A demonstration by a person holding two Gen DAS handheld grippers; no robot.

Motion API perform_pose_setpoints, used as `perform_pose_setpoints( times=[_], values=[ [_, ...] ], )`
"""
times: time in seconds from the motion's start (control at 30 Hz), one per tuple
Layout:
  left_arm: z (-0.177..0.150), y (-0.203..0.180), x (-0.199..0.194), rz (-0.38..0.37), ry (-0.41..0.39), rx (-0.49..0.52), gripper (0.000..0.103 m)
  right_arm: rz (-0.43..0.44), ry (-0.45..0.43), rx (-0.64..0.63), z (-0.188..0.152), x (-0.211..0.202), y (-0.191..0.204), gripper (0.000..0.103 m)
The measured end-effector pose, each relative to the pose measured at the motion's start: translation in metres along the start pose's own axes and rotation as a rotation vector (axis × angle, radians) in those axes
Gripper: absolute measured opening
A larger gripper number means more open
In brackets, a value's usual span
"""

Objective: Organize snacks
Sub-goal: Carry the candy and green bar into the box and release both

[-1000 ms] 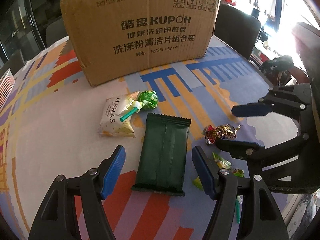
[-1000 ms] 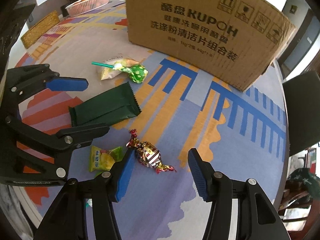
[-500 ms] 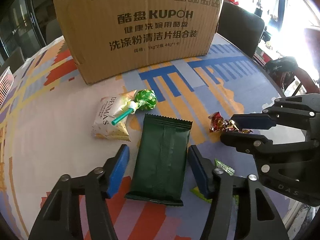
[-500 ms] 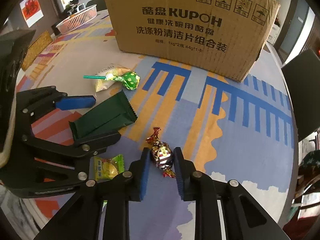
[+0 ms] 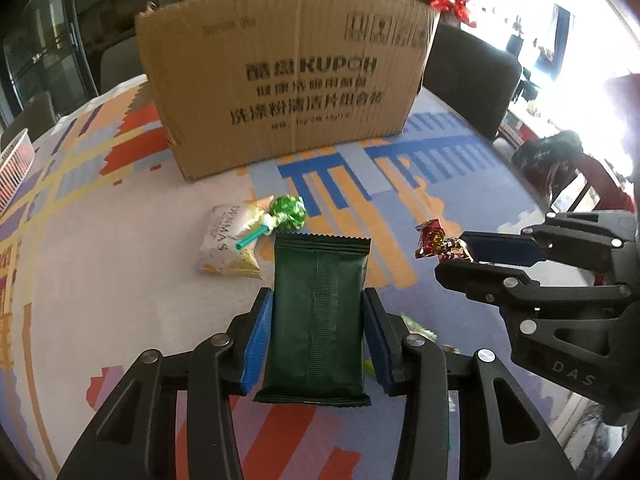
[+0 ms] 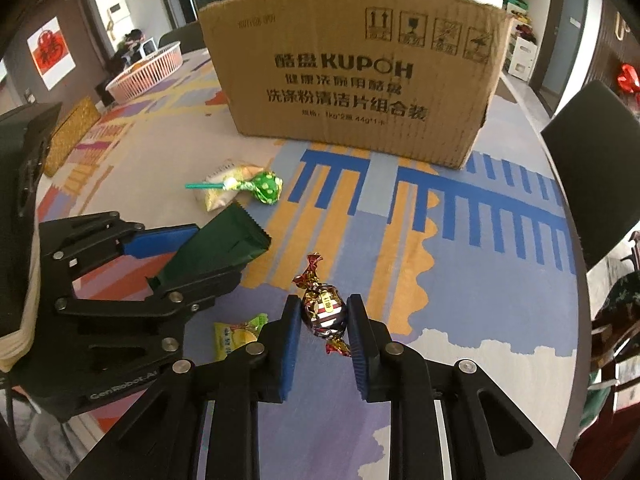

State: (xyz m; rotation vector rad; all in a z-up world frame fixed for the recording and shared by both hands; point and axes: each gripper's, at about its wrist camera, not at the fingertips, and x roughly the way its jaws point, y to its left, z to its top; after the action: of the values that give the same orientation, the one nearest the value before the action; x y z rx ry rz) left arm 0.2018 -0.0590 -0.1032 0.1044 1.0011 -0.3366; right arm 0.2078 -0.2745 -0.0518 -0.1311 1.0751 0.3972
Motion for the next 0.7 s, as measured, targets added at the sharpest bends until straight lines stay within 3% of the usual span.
perform_pose_setpoints(
  times=[0.7],
  values=[
    [0.053, 0.010, -0.101, 0.011, -0.286, -0.035, 0.044, -0.041, -0.266, 0.033, 0.039, -0.088, 0.006, 0.024]
  ],
)
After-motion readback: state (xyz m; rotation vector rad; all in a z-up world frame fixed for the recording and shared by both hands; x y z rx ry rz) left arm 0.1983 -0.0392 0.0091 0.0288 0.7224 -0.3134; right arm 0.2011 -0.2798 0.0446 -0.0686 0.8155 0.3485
